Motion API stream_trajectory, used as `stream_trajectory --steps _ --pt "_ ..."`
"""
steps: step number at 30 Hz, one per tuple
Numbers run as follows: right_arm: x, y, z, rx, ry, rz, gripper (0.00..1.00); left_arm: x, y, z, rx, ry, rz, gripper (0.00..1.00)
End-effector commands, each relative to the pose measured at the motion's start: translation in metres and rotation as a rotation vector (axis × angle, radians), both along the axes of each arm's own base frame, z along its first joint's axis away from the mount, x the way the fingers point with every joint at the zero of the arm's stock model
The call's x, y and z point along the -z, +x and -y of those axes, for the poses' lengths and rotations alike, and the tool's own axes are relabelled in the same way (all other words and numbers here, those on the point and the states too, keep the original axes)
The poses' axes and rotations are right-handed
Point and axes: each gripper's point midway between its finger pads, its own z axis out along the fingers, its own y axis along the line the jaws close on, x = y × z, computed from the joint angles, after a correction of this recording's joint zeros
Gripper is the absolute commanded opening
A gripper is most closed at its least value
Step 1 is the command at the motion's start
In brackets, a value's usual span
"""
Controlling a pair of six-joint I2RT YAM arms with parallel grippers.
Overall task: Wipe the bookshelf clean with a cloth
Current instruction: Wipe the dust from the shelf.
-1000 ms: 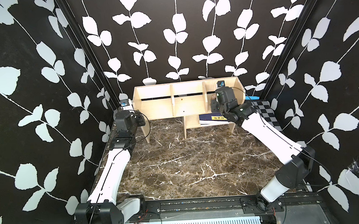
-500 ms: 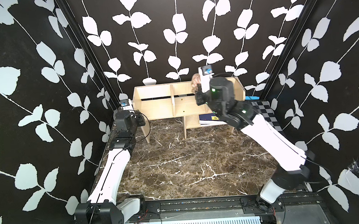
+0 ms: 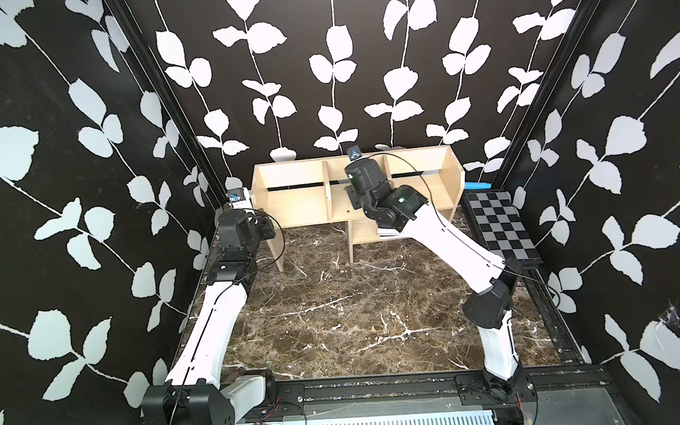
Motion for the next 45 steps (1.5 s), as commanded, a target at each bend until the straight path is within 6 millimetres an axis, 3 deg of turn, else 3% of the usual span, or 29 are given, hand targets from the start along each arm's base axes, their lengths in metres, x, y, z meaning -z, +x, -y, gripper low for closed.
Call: stream_trajectory --steps 1,7,11,18,21,32,37,41,45 --pt "-0.022 -0.003 0.021 0.059 0.061 0.04 0.0 0.018 -0.003 0.012 0.024 -0.164 -0.086 0.0" --pt "-0.015 -0.003 0.021 0.063 0.069 0.022 0.0 0.019 -0.002 0.011 0.022 -0.162 -0.088 0.0" --pt "-0.001 -0.001 0.004 -0.008 0.091 -0.007 0.0 0.017 -0.003 0.011 0.021 -0.161 -0.085 0.0" --pt "0.063 0.005 -0.03 -0.077 0.159 -0.146 0.0 0.016 -0.004 0.01 0.017 -0.158 -0.083 0.0" --pt "0.078 0.007 -0.04 -0.1 0.221 -0.177 0.0 0.016 -0.004 0.01 0.017 -0.156 -0.081 0.0" --pt "0.072 0.033 -0.07 -0.216 0.411 -0.24 0.0 0.016 -0.004 0.01 0.018 -0.158 -0.081 0.0" --pt "0.079 0.016 -0.097 -0.359 0.438 -0.312 0.0 0.016 -0.004 0.01 0.019 -0.157 -0.08 0.0" --pt "0.1 0.001 -0.075 -0.289 0.301 -0.323 0.0 0.015 -0.004 0.01 0.019 -0.158 -0.077 0.0" --pt "0.094 -0.004 -0.038 -0.187 0.251 -0.269 0.0 0.017 -0.003 0.011 0.022 -0.163 -0.083 0.0"
